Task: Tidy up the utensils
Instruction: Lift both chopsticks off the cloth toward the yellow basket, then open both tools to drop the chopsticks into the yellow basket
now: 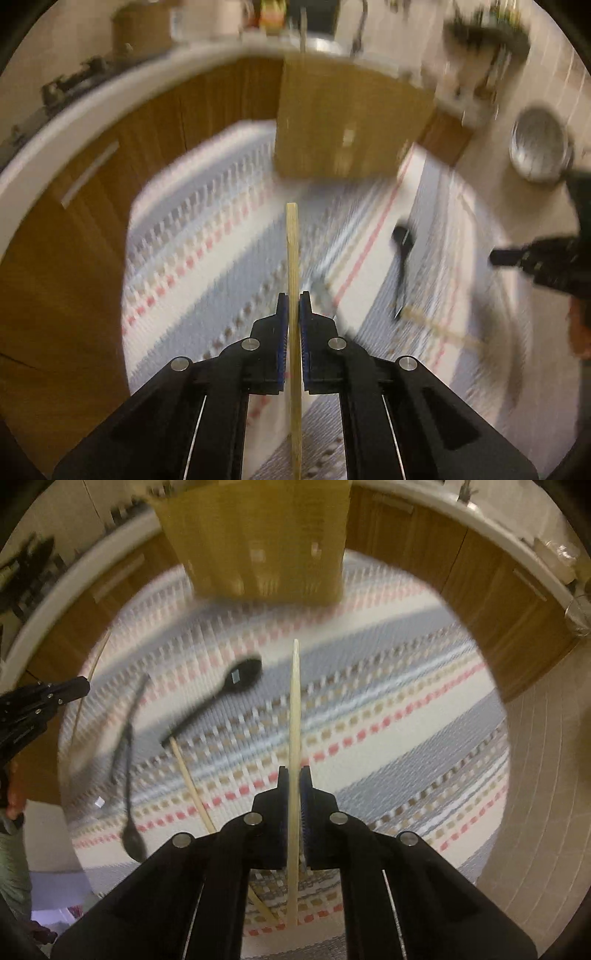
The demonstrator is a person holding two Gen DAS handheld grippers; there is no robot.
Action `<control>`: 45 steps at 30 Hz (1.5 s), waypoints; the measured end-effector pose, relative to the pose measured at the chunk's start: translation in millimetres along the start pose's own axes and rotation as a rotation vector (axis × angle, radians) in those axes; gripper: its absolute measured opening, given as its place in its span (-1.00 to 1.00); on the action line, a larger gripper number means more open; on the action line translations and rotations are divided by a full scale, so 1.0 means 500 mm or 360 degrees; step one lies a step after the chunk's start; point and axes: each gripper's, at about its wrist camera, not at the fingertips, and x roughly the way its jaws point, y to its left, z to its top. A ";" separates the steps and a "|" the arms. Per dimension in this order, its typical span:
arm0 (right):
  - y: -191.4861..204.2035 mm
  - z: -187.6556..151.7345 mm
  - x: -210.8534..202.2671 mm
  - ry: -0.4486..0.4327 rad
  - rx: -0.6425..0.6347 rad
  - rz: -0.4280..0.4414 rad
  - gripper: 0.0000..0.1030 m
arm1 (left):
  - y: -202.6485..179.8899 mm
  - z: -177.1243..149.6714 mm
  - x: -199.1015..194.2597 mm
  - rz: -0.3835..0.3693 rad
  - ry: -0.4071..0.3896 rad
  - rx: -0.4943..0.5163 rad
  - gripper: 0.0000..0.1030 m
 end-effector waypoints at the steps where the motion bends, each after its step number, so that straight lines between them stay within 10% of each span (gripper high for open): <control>1: -0.002 0.003 -0.012 -0.0045 0.0005 0.0014 -0.91 | -0.009 0.014 -0.016 -0.0013 -0.0081 -0.0007 -0.93; 19: -0.008 0.218 -0.176 -0.0824 -0.0033 0.0045 -0.91 | -0.046 0.280 -0.157 -0.0150 -0.1082 -0.0018 -0.93; 31: -0.014 0.335 -0.174 -0.1364 0.0014 -0.0155 -0.91 | -0.032 0.386 -0.056 0.0060 -0.1363 -0.0225 -0.93; 45: -0.037 0.372 -0.024 -0.1369 0.0030 -0.0129 -0.91 | -0.014 0.389 0.052 0.0195 -0.1336 -0.0240 -0.93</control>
